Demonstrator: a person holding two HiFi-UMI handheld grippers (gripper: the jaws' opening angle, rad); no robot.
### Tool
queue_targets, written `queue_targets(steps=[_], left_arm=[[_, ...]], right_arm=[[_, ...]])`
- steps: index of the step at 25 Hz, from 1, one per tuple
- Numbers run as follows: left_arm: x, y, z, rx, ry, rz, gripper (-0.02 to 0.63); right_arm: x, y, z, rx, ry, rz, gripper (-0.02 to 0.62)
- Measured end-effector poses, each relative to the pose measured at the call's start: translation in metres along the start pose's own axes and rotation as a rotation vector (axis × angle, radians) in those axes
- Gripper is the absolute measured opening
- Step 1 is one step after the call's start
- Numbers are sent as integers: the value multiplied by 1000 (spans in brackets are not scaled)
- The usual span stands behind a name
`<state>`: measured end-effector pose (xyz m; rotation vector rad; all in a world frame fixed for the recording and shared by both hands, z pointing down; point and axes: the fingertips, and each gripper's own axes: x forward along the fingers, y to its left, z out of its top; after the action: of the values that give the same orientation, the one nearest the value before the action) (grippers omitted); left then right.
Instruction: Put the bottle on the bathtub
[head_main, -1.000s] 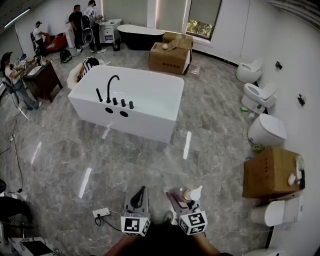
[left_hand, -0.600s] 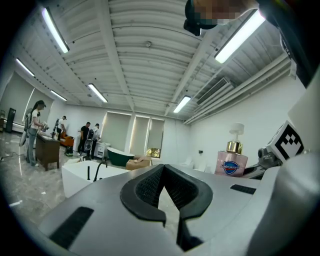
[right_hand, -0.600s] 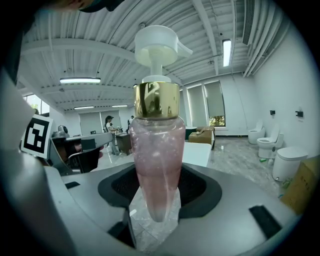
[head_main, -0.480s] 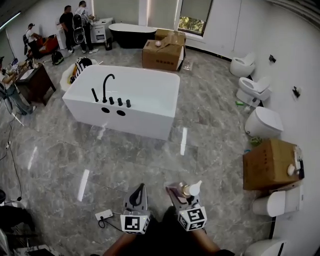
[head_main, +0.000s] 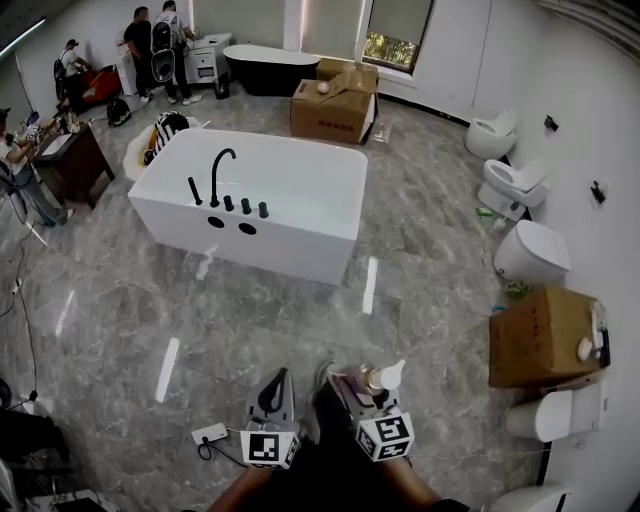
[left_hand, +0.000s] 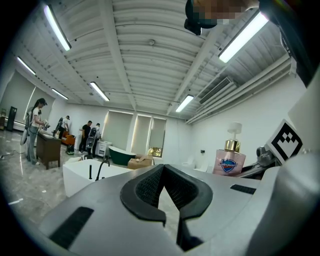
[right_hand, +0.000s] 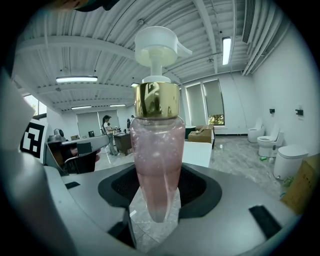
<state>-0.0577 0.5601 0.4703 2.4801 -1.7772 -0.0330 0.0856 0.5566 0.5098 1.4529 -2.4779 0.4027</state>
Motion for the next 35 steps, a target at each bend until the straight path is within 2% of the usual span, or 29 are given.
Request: queue_targets(steps=[9, 22, 29, 35], left_arm=[[74, 29, 2, -2, 6, 18, 14], [228, 52, 9, -16, 69, 20, 14], [281, 58, 15, 5, 68, 54, 14], [317, 60, 24, 0, 69, 44, 14]], right_arm=[[68, -36, 26, 1, -5, 26, 224], [185, -131, 72, 3, 7, 54, 224], [228, -173, 87, 22, 2, 75, 224], [255, -191, 102, 30, 23, 79, 224]])
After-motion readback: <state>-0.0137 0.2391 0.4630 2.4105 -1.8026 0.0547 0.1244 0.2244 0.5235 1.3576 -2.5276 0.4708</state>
